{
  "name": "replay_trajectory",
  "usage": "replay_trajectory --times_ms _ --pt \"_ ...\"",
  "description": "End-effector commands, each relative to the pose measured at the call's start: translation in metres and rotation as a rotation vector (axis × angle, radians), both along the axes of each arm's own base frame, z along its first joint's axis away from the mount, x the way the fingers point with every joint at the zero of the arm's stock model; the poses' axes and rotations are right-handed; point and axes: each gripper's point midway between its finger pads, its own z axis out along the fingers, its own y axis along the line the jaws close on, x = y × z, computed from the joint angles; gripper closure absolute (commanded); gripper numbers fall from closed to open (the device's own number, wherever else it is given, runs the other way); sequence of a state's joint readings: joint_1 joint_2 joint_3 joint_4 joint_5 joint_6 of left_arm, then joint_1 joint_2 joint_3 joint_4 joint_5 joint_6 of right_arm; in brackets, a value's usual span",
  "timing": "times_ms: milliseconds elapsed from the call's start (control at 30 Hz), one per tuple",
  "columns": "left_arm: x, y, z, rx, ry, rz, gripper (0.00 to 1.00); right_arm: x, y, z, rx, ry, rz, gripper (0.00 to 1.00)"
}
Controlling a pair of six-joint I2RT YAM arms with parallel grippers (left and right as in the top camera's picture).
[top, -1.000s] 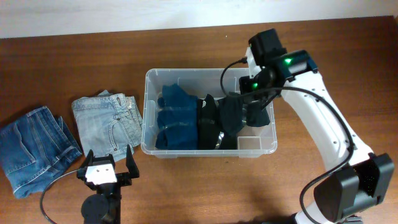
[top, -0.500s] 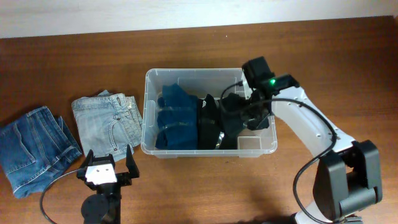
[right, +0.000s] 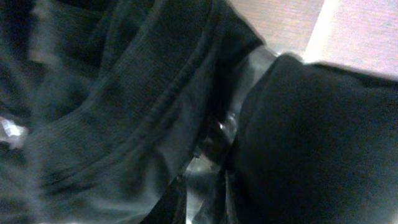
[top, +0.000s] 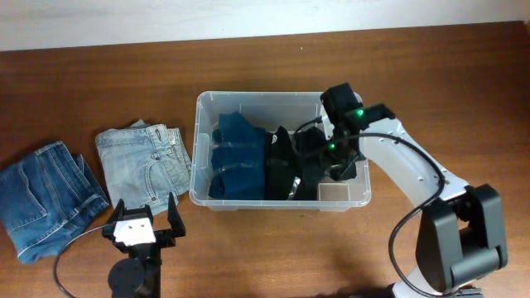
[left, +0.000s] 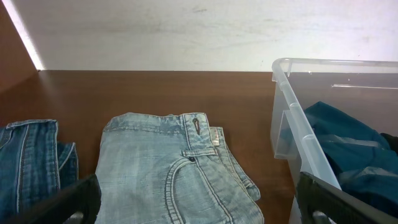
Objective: Pack container
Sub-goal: 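Carry the second black garment into the bin's right side and lower it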
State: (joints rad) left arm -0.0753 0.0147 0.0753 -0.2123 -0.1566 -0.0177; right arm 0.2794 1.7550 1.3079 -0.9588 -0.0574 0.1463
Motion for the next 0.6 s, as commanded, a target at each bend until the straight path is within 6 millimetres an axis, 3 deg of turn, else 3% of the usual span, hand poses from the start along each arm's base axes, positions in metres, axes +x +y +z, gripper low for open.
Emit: replay_trajectory --times_ms 0,167,400,567 --pt "0.000 0.000 -0.002 0.018 0.000 -0.002 0.01 0.013 0.007 0.018 0.022 -0.039 0.004 0.85" --pt "0.000 0.000 -0.002 0.018 0.000 -0.002 0.01 0.009 0.005 0.007 0.018 -0.027 0.004 0.85" --pt "0.000 0.000 -0.002 0.018 0.000 -0.002 0.01 0.003 0.004 -0.033 0.028 -0.039 -0.021 0.84" --pt "0.000 0.000 -0.002 0.018 0.000 -0.002 0.01 -0.004 0.007 -0.048 0.055 -0.023 -0.016 0.84"
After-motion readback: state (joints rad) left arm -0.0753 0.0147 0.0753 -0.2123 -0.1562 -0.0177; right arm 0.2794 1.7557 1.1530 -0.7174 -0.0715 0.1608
